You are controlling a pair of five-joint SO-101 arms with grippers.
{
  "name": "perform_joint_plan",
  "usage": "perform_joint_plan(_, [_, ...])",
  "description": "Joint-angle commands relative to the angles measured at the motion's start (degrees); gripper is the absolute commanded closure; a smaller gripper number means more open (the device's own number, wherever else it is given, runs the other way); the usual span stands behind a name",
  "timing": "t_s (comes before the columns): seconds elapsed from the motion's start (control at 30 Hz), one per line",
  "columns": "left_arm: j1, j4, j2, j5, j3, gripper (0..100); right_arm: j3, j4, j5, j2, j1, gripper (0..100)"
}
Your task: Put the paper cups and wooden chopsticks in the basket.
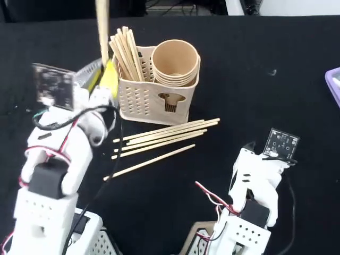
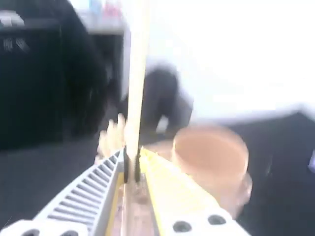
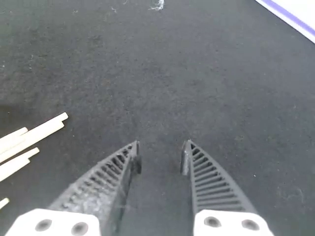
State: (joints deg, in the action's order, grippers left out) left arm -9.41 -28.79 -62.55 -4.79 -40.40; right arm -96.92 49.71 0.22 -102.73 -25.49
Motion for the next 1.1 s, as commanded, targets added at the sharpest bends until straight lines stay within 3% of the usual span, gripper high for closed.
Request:
perform_joint_plan(0.0, [0.31,19.60,-0.44,-3.78,-3.82,97,0.22,-0.70,-0.35,-0.75,1.05,85.4])
perform_joint_plan(0.13, [0.66,23.65,4.13,-6.15,-3.38,97,0.22,-0.09,-0.26,-0.84,2.99,85.4])
perform_joint_plan(0.6, [0.66,23.38,28.75,-6.15,8.75,97,0.22,-0.09,-0.26,-0.84,2.99,85.4])
perform_joint_plan(1.07, [1.89,23.30,29.89,-6.24,5.58,91,0.22,-0.09,-0.26,-0.84,2.99,85.4])
